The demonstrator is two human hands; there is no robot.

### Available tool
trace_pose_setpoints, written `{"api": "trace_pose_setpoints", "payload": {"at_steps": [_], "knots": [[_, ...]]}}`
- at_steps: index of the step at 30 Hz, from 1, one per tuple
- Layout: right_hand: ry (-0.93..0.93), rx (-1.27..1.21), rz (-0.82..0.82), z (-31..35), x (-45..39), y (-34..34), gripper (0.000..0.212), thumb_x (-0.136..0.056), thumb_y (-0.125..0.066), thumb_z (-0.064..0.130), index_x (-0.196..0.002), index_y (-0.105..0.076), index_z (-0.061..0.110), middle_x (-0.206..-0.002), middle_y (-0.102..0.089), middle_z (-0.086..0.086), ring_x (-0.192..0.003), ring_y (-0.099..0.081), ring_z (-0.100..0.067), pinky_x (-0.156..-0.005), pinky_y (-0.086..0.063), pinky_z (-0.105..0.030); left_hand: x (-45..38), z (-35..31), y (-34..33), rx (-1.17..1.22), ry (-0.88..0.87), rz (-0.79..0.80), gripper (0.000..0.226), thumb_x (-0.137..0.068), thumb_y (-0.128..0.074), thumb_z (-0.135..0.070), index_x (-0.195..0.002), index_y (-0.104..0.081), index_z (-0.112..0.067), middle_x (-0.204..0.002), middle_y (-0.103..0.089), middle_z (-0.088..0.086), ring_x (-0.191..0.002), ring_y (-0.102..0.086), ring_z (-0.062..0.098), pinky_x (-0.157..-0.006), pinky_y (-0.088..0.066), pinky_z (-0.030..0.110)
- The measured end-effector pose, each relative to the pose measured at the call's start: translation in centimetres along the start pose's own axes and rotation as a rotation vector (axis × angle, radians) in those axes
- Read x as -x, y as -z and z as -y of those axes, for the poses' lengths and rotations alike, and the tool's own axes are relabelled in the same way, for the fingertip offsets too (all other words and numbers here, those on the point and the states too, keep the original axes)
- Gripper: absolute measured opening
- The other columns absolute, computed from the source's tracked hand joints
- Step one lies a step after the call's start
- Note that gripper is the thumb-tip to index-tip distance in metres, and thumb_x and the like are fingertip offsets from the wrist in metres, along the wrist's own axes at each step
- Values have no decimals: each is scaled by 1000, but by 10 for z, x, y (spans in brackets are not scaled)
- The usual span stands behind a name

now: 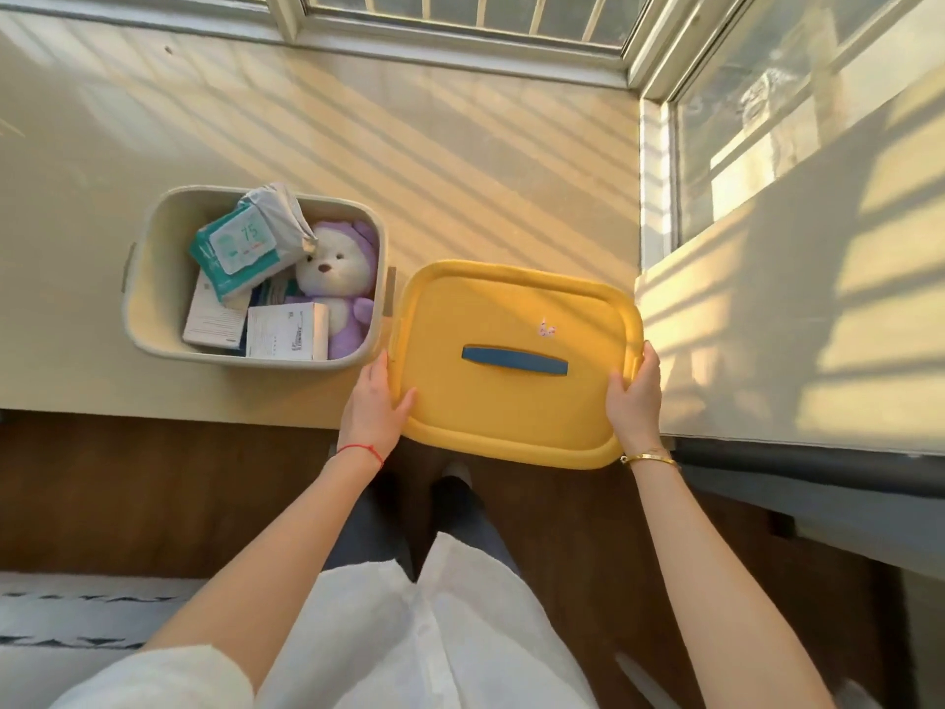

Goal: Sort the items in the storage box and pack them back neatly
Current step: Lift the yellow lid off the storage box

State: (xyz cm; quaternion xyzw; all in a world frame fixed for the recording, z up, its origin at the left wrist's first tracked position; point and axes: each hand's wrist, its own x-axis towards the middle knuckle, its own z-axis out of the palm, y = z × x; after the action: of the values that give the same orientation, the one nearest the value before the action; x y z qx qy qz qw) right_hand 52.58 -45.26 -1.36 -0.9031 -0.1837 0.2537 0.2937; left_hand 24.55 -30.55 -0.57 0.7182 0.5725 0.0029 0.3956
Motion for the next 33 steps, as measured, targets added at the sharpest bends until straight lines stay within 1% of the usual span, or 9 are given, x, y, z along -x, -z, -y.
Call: {"api": "trace_pose_setpoints", "payload": {"at_steps": [6,10,14,16,19,22,27,31,33], "knots": [[13,68,100,-21,-36,-30,60,-98,-40,19,-151,-13,11,-156,-20,-8,-143,-22,-25,-117,-21,-37,-28,18,-31,-18,111,50,71,-90,-61,-30,-147,-25,-9,-140,-43,15,-129,-43,31,-107,-36,45],[32,193,110,-31,-48,-50,59,-99,-41,21,-150,-14,8,-153,-27,-15,-139,-29,-31,-113,-29,-44,-45,31,-46,-80,159,86,71,-90,-60,-30,-147,-24,-9,-140,-42,16,-128,-44,32,-106,-38,47],[15,228,111,-44,-61,-70,61,-98,-42,22,-151,-12,10,-152,-28,-15,-138,-29,-32,-113,-28,-44,-59,41,-57,-80,181,139,70,-91,-58,-31,-148,-21,-13,-144,-38,14,-130,-41,30,-106,-38,50],[15,236,125,-48,-65,-75,64,-98,-43,22,-151,-10,12,-149,-30,-15,-136,-31,-32,-112,-30,-45,-63,41,-60,-59,172,148,69,-92,-56,-30,-149,-20,-13,-145,-37,12,-131,-40,29,-108,-36,47],[31,254,153,-46,-67,-75,64,-97,-46,22,-151,-13,12,-148,-32,-14,-135,-33,-31,-109,-32,-43,-65,35,-61,-30,98,167,63,-94,-54,-23,-147,-23,-13,-142,-40,11,-129,-42,27,-106,-36,42],[77,270,117,-38,-64,-70,57,-96,-48,21,-148,-25,12,-143,-37,-13,-131,-37,-30,-106,-36,-42,-61,27,-53,-25,36,152,60,-94,-54,-23,-146,-27,-14,-142,-42,8,-127,-45,24,-103,-40,40],[276,299,88,0,-29,-62,45,-96,-50,18,-139,-41,8,-138,-44,-12,-129,-40,-26,-105,-37,-36,-37,22,-14,-101,-199,29,49,-93,-56,-25,-138,-42,-17,-131,-52,1,-117,-53,16,-96,-48,32],[479,293,62,48,7,-75,41,-94,-54,20,-133,-47,9,-129,-51,-8,-122,-44,-23,-105,-34,-31,-21,28,40,-134,-370,-90,37,-90,-60,-23,-126,-53,-16,-120,-60,0,-109,-58,12,-90,-45,22],[546,287,63,74,24,-89,41,-94,-54,22,-132,-49,11,-126,-53,-5,-120,-45,-20,-107,-36,-31,-21,38,72,-174,-405,-159,34,-88,-63,-20,-121,-57,-15,-114,-62,1,-104,-59,13,-88,-44,21]]}}
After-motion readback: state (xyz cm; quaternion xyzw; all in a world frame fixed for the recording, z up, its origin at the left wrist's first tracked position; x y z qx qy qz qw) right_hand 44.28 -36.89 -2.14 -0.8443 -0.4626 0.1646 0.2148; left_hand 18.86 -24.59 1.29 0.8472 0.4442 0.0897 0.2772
